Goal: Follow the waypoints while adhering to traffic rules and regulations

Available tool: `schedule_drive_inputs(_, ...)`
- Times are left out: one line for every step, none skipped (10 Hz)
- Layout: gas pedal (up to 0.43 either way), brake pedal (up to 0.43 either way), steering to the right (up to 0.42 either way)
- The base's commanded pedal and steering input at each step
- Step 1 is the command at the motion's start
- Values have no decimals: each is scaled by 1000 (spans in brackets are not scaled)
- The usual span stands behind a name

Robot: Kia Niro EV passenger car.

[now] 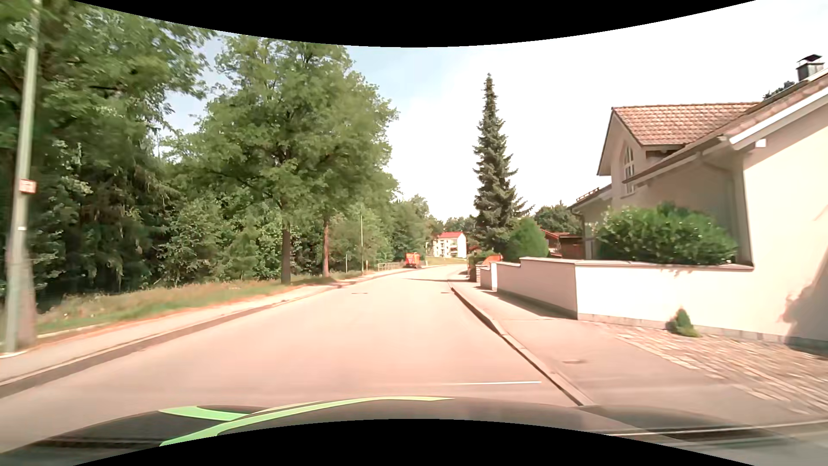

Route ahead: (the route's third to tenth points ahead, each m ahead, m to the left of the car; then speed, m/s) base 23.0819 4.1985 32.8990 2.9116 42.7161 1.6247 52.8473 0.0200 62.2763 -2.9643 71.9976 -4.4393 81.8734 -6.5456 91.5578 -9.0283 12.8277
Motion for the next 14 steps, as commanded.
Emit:
schedule_drive_inputs(39,0,5)
schedule_drive_inputs(39,0,6)
schedule_drive_inputs(39,0,8)
schedule_drive_inputs(39,0,9)
schedule_drive_inputs(39,0,11)
schedule_drive_inputs(39,0,12)
schedule_drive_inputs(39,0,12)
schedule_drive_inputs(39,0,12)
schedule_drive_inputs(39,0,12)
schedule_drive_inputs(39,0,12)
schedule_drive_inputs(39,0,12)
schedule_drive_inputs(39,0,12)
schedule_drive_inputs(39,0,12)
schedule_drive_inputs(39,0,12)
